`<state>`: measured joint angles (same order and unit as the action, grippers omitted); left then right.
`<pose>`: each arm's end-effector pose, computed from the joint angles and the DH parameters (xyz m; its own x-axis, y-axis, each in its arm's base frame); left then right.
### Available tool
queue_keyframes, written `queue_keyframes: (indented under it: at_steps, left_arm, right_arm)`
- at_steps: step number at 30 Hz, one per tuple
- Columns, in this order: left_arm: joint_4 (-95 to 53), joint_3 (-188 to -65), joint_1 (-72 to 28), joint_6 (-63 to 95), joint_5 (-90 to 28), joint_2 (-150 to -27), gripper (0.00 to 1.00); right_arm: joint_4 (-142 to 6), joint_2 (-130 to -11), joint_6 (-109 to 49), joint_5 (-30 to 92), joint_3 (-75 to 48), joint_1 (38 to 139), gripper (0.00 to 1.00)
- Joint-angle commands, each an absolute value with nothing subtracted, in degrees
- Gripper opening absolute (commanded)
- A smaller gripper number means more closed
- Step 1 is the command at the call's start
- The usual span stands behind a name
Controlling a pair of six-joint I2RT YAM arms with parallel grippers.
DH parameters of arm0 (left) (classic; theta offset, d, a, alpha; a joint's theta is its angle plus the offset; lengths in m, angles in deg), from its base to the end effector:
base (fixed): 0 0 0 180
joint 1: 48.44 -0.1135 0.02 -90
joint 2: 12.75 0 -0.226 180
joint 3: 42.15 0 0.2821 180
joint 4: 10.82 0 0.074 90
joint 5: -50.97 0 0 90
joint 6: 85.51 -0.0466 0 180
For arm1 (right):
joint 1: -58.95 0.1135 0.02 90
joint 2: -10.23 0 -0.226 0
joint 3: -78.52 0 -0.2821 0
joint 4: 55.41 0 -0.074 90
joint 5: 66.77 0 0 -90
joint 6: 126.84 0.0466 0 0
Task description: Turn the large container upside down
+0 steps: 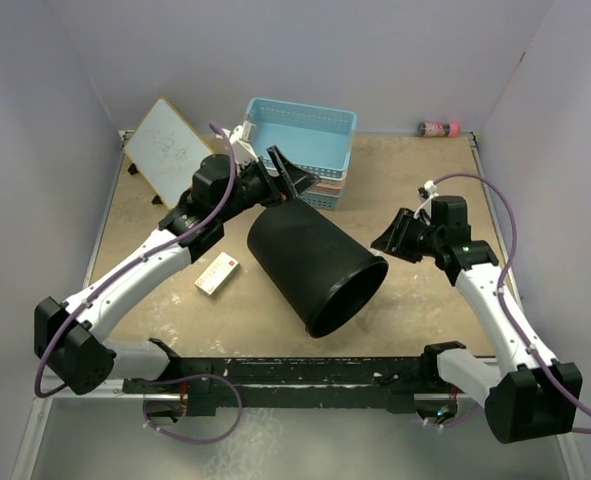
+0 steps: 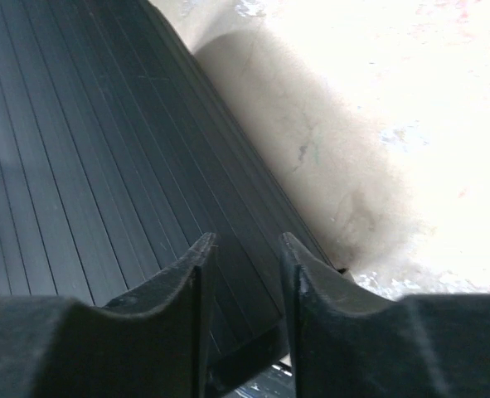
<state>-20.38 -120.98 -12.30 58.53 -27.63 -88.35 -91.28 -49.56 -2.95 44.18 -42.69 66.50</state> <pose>0.2888 -0.2223 0.3351 -0.6487 -0.5088 -0.5660 0.3606 0.4495 -0.8173 0.2777 0.0536 0.2334 -0.7203 0.4298 -0.5445 -0.0056 0.7813 0.6242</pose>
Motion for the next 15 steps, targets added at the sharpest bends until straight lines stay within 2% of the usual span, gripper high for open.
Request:
queue_keyframes:
  at_steps: [1, 8, 15]
  left_arm:
    - [-32.0, -125.3, -14.4, 49.1, -36.1, -84.6, 0.79]
    - [-32.0, -120.9, -22.8, 47.4, -31.9, -88.9, 0.80]
    - [-30.1, -119.3, -24.4, 45.1, -26.4, -91.3, 0.80]
  right_arm:
    - [-97.6, -44.0, -6.8, 33.5, -33.8, 66.5, 0.50]
    - [-103.4, -36.0, -8.4, 28.2, -28.9, 66.5, 0.78]
    - [-104.5, -32.9, -0.9, 45.2, -33.2, 66.5, 0.82]
